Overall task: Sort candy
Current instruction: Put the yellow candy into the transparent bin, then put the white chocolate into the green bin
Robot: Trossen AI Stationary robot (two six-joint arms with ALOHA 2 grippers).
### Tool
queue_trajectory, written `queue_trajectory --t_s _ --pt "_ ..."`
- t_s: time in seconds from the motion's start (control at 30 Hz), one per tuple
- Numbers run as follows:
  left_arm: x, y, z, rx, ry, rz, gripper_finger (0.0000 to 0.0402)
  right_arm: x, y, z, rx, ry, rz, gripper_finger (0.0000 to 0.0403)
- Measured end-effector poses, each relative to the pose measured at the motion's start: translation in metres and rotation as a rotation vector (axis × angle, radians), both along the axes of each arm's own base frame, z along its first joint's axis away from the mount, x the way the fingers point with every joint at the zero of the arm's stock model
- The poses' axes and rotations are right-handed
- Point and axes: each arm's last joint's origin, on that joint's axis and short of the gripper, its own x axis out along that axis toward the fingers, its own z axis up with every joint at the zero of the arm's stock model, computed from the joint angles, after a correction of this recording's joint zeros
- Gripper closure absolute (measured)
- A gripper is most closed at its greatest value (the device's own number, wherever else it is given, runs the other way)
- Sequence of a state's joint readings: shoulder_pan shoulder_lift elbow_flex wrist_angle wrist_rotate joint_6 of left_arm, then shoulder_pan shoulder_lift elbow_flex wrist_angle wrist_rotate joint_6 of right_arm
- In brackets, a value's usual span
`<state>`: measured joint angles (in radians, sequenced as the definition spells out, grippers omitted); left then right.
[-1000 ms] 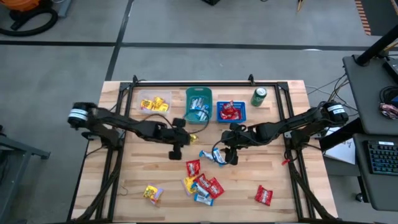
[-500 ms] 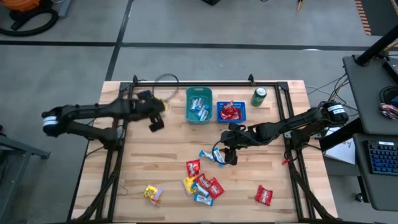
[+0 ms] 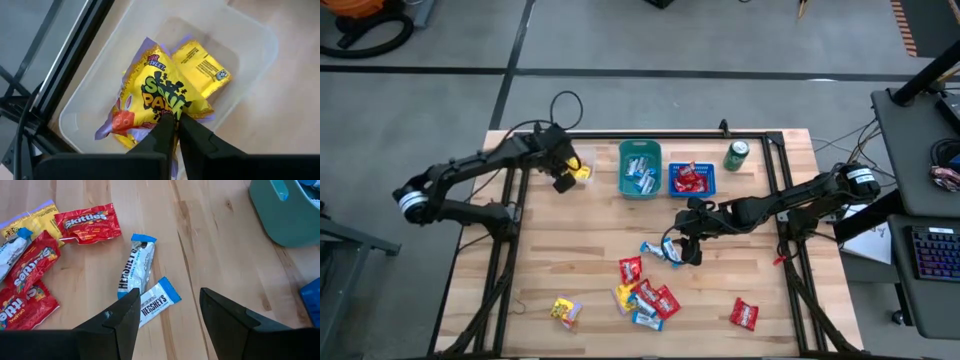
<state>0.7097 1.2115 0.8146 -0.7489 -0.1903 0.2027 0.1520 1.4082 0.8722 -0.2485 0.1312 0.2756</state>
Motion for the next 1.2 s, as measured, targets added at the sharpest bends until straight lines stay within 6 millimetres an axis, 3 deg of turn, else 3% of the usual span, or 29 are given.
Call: queue_trajectory --t_s 0.23,0.43,0.6,0.77,1.0,1.2 --pt "0.002 0.003 -0.006 -0.012 0.027 0.005 0.0338 0.000 0.000 0.000 0.001 0.000 -0.001 0.0207" --pt "0.001 0.000 0.001 -0.001 -0.014 0.037 0.0300 0.000 0.000 0.000 0.015 -0.001 -0.017 0.0207" --pt "0.011 -0.011 0.016 -0.122 -0.208 0.076 0.0293 0.001 0.001 0.002 0.085 -0.005 -0.070 0.0207" --pt "0.032 -0.038 0.026 -0.257 -0.409 -0.006 0.0292 0.001 0.002 0.001 0.217 0.005 -0.157 0.0207" --pt "0.062 -0.092 0.037 -0.234 -0.522 -0.168 0.0292 -0.001 0.013 0.001 0.346 0.018 -0.270 0.0207" --pt "0.072 -0.142 0.038 -0.178 -0.534 -0.289 0.0292 -0.001 0.029 -0.008 0.404 0.055 -0.322 0.0207"
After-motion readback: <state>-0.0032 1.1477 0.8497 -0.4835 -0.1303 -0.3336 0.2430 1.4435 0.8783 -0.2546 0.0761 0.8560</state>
